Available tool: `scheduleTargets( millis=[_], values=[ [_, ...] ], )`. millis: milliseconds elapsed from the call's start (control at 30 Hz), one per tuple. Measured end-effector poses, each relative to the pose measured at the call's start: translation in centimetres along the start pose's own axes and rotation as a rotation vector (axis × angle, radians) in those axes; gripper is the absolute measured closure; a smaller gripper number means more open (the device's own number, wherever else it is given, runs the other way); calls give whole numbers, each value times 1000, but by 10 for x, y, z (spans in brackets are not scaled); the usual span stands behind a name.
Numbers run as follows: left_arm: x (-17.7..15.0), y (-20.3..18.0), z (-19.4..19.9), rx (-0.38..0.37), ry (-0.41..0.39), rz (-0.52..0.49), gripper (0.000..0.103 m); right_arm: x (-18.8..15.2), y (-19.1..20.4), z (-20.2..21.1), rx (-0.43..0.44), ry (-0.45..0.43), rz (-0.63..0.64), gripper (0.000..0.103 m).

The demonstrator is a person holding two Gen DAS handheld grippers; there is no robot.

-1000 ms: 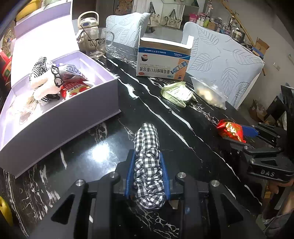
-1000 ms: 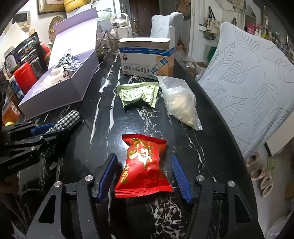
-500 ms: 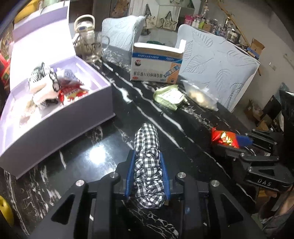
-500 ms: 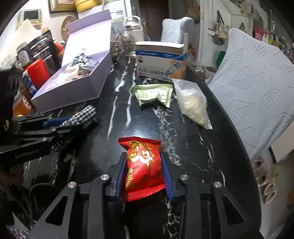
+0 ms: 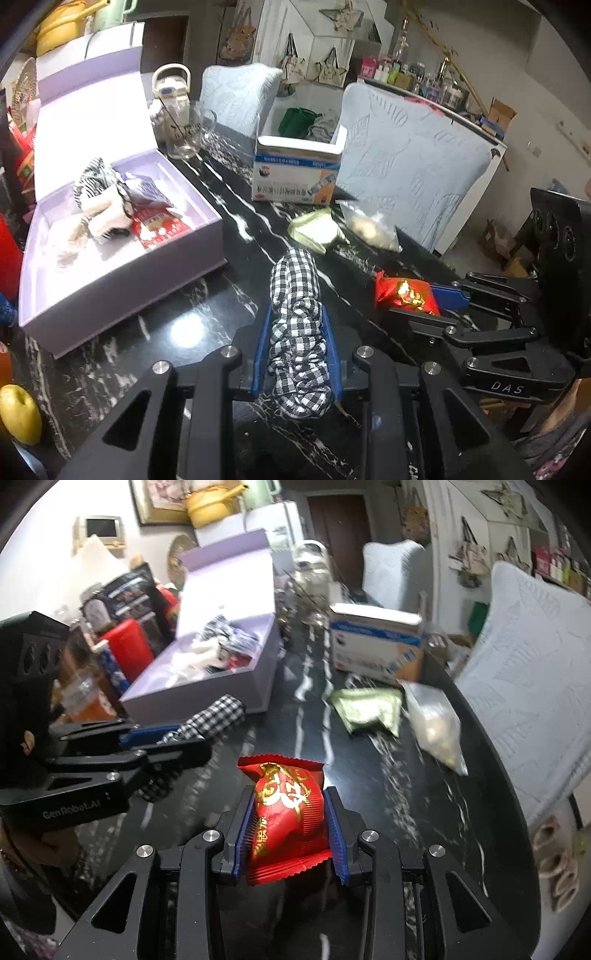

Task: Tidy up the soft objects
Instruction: 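Carry the scrunchie and red packet toward the lavender box with both grippers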

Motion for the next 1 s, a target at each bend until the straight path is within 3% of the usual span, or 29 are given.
scheduleTargets(
  millis=[667, 1000],
  values=[
    [72, 24, 91, 123, -274, -29, 77, 95, 50, 71, 39, -282, 195, 68],
    [108, 36, 126, 194, -416, -59, 77, 144, 71, 83, 66, -378, 284, 68]
  ],
)
Point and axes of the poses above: each gripper's, at about its wrist camera, not at the fingertips, and z roughly against the way its jaws point, y to its left, x to its top, the point moved 5 cm from there along -z, roughly the way its jaws point, and after that the axes turned 5 degrees about y, right-handed, at the moved point
